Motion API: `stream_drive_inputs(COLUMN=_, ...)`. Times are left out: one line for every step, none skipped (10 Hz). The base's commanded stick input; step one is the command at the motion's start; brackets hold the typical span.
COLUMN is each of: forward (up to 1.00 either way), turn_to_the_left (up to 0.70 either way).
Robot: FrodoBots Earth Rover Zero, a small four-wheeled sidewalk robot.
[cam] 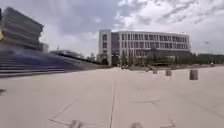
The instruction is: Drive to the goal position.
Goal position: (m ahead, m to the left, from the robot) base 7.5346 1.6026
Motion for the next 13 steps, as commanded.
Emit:
stream_drive_inputs(forward=0.99, turn_to_the_left=0.06)
stream_drive_inputs(forward=0.99, turn_to_the_left=0.06)
stream_drive_inputs(forward=0.99, turn_to_the_left=0.06)
stream_drive_inputs(forward=0.99, turn_to_the_left=0.06)
stream_drive_inputs(forward=0.99, turn_to_the_left=0.06)
stream_drive_inputs(forward=0.99, turn_to_the_left=0.06)
stream_drive_inputs(forward=0.99, turn_to_the_left=0.06)
stream_drive_inputs(forward=0.99, turn_to_the_left=0.06)
stream_drive_inputs(forward=0.99, turn_to_the_left=0.06)
stream_drive_inputs(forward=0.99, turn_to_the_left=0.06)
stream_drive_inputs(forward=0.99, turn_to_the_left=0.06)
stream_drive_inputs(forward=0.99, turn_to_the_left=0.06)
stream_drive_inputs(forward=0.99, turn_to_the_left=0.06)
